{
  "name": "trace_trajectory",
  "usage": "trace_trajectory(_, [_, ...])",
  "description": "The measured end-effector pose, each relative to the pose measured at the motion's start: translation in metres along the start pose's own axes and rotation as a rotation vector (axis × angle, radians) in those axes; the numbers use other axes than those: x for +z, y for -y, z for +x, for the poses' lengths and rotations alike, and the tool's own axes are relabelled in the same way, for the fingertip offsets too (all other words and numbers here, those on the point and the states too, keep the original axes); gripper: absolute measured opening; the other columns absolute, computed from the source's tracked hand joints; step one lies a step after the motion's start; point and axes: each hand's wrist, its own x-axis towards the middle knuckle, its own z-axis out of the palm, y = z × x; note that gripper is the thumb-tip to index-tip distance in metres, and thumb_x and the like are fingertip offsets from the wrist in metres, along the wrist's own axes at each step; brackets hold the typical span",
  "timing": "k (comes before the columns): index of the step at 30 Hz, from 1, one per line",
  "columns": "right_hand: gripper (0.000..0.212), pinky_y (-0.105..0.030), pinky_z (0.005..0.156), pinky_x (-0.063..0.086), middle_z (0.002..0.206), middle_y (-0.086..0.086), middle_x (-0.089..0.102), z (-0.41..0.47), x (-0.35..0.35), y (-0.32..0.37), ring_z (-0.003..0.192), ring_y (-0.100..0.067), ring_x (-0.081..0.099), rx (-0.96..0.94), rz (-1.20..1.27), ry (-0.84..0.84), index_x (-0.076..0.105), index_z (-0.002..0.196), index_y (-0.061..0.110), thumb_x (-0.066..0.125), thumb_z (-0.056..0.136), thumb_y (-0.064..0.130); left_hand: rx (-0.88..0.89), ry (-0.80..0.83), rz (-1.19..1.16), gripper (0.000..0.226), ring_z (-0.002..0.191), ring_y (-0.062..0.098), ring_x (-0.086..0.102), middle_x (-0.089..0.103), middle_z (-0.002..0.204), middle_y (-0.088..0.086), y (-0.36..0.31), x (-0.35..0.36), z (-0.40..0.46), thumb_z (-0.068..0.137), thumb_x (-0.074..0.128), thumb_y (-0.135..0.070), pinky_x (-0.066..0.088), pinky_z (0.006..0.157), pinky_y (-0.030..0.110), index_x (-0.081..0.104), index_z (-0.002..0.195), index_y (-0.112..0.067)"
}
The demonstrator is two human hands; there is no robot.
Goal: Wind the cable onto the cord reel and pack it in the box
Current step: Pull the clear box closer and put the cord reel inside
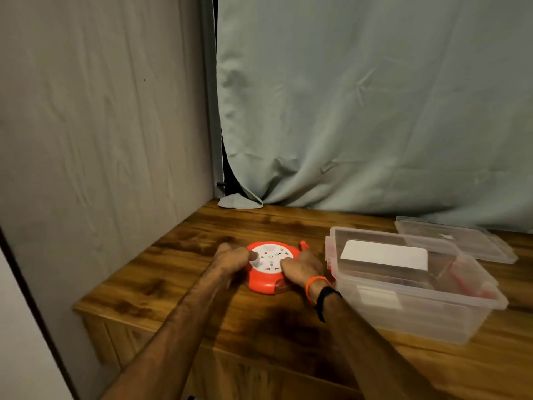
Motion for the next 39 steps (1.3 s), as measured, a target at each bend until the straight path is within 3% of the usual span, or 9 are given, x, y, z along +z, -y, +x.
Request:
trace_trajectory(5, [0.072, -0.032, 0.108, 0.037, 0.154, -0.009, 0.036, 0.001, 0.001, 0.002, 0.138, -0.029, 0.039, 0.042, 0.125, -0.051, 0.026, 0.151, 0.017, 0.055, 0.086, 0.010, -0.027, -0.028, -0.021, 0.057, 0.067, 0.034, 0.065, 0.066, 0.105, 0.031, 0.001, -0.001, 0.005, 0.071, 0.077, 0.009, 0.053, 0.046, 0.034, 0.051, 0.122, 0.008])
trace_trajectory(9, [0.068, -0.041, 0.108, 0.041, 0.141, -0.016, 0.049, -0.002, 0.003, 0.019, 0.130, -0.033, 0.046, 0.081, 0.125, -0.087, 0.036, 0.143, 0.003, 0.061, 0.082, 0.019, -0.021, -0.113, -0.052, 0.042, 0.084, 0.035, 0.068, 0.068, 0.107, 0.030, -0.002, -0.013, 0.006, 0.068, 0.080, 0.013, 0.057, 0.066, 0.043, 0.061, 0.105, 0.007])
trace_trajectory(14, [0.061, -0.036, 0.100, 0.045, 0.134, -0.018, 0.053, -0.007, 0.001, 0.053, 0.122, -0.034, 0.052, -0.044, 0.299, -0.130, 0.046, 0.131, 0.000, 0.066, 0.076, 0.016, 0.001, -0.157, -0.061, 0.064, 0.101, 0.035, 0.064, 0.065, 0.116, 0.022, -0.019, -0.041, 0.001, 0.065, 0.088, 0.002, 0.058, 0.073, 0.043, 0.056, 0.121, 0.006])
trace_trajectory(19, [0.037, -0.035, 0.088, 0.054, 0.112, -0.014, 0.063, -0.007, -0.022, 0.077, 0.095, -0.027, 0.065, -0.171, 0.599, -0.210, 0.062, 0.100, 0.008, 0.077, 0.066, 0.008, 0.097, -0.091, -0.150, 0.038, 0.090, 0.031, 0.064, 0.068, 0.110, 0.023, -0.042, -0.045, -0.018, 0.076, 0.080, 0.002, 0.059, 0.074, 0.042, 0.064, 0.110, 0.007])
trace_trajectory(21, [0.028, -0.037, 0.077, 0.059, 0.095, -0.012, 0.068, -0.008, -0.039, 0.080, 0.075, -0.022, 0.067, -0.153, 0.756, -0.183, 0.060, 0.081, 0.011, 0.080, 0.063, 0.004, 0.109, -0.044, -0.195, 0.024, 0.075, 0.028, 0.062, 0.067, 0.097, 0.020, -0.052, -0.036, -0.030, 0.079, 0.077, 0.003, 0.059, 0.052, 0.035, 0.065, 0.100, 0.003])
trace_trajectory(26, [0.038, -0.034, 0.051, 0.057, 0.086, -0.016, 0.071, -0.018, -0.090, 0.067, 0.062, -0.024, 0.069, -0.105, 0.853, 0.023, 0.061, 0.102, 0.001, 0.078, 0.069, -0.005, 0.202, 0.041, -0.300, 0.020, 0.066, 0.025, 0.064, 0.068, 0.102, 0.026, -0.069, 0.009, -0.060, 0.075, 0.075, 0.016, 0.058, 0.047, 0.031, 0.065, 0.082, 0.000])
trace_trajectory(30, [0.054, -0.055, 0.079, 0.057, 0.106, -0.025, 0.070, -0.020, -0.133, 0.039, 0.091, -0.039, 0.070, -0.074, 0.857, 0.007, 0.057, 0.120, -0.003, 0.077, 0.070, -0.006, 0.208, 0.127, -0.338, 0.043, 0.087, 0.029, 0.065, 0.068, 0.111, 0.028, -0.076, 0.054, -0.076, 0.073, 0.077, 0.015, 0.056, 0.075, 0.042, 0.062, 0.112, 0.007])
trace_trajectory(33, [0.045, -0.059, 0.082, 0.056, 0.106, -0.025, 0.070, -0.021, -0.161, 0.018, 0.091, -0.040, 0.070, -0.112, 0.865, -0.062, 0.058, 0.110, -0.001, 0.076, 0.070, -0.006, 0.238, 0.165, -0.339, 0.033, 0.067, 0.023, 0.067, 0.070, 0.096, 0.020, -0.076, 0.084, -0.078, 0.072, 0.079, 0.011, 0.059, 0.056, 0.029, 0.065, 0.100, 0.000])
trace_trajectory(39, [0.027, -0.029, 0.044, 0.053, 0.078, -0.012, 0.071, -0.017, -0.205, -0.030, 0.051, -0.017, 0.068, -0.163, 0.856, -0.260, 0.058, 0.078, 0.010, 0.078, 0.067, -0.006, 0.278, 0.069, -0.173, 0.035, 0.104, 0.030, 0.068, 0.072, 0.110, 0.016, -0.058, 0.129, -0.071, 0.079, 0.080, -0.019, 0.055, 0.093, 0.046, 0.069, 0.108, -0.003])
